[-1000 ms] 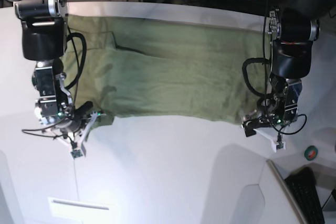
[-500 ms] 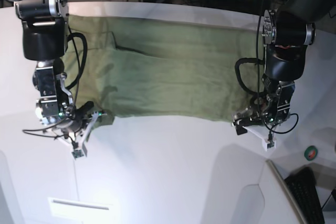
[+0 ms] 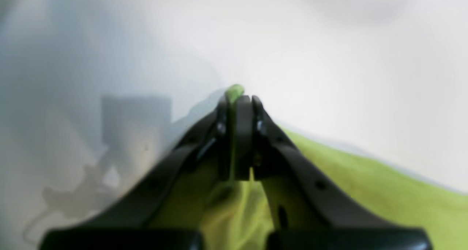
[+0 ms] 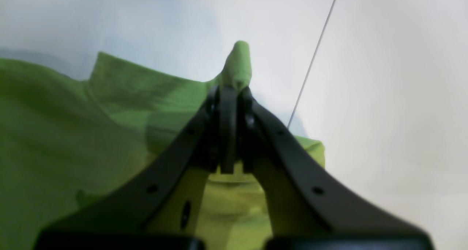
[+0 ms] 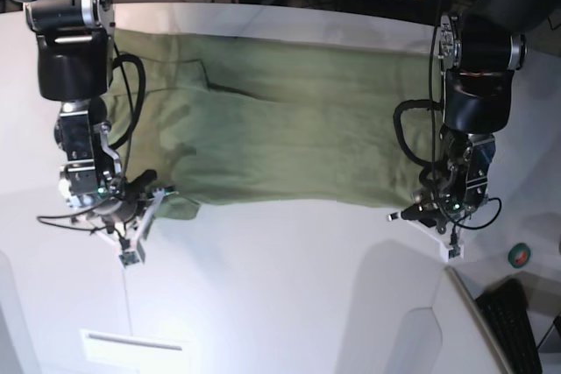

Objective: Layout the t-shirt on the table in an organized manner, then fold the t-shirt properly
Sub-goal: 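Lift the hem edge with both grippers and fold it toward the collar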

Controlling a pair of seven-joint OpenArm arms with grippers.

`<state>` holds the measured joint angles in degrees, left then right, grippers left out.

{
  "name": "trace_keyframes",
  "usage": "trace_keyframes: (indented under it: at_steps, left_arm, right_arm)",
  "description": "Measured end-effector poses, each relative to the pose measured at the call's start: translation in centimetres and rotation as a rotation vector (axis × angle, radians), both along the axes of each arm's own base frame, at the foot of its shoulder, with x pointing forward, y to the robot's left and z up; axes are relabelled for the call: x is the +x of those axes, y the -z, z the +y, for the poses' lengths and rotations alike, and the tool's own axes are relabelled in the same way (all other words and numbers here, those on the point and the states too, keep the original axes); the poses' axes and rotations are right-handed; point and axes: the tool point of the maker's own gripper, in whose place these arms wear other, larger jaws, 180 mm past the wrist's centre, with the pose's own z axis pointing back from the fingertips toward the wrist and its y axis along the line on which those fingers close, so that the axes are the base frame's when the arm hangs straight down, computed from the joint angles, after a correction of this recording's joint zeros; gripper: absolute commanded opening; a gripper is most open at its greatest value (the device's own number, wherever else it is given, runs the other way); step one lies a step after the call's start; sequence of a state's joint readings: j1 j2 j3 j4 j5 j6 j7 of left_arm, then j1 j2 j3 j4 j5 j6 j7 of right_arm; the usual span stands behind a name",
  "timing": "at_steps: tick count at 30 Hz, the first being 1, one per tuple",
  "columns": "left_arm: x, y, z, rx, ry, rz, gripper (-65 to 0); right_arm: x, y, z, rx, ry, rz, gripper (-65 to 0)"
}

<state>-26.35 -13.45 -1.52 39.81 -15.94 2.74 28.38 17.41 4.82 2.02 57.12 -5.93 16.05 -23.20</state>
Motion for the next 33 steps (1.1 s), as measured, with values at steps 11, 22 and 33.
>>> trace_keyframes:
  at_steps: [11, 22, 33]
  left_arm:
    - [-1.0, -2.4, -1.8, 0.0, 0.067, -0.014, -65.0]
    - [-3.6, -2.5, -2.2, 0.023, 0.107, -0.015, -65.0]
    - [-7.0, -3.9, -4.6, 0.004, 0.176, 0.058, -65.0]
  right_arm:
    - [0.4, -3.2, 0.1, -0.006, -0.018, -0.135, -65.0]
    - [-3.2, -2.2, -1.0, -0.039, -0.027, -0.121, -65.0]
    - [-5.2, -1.3, -2.7, -0.048, 0.017, -0.09, -65.0]
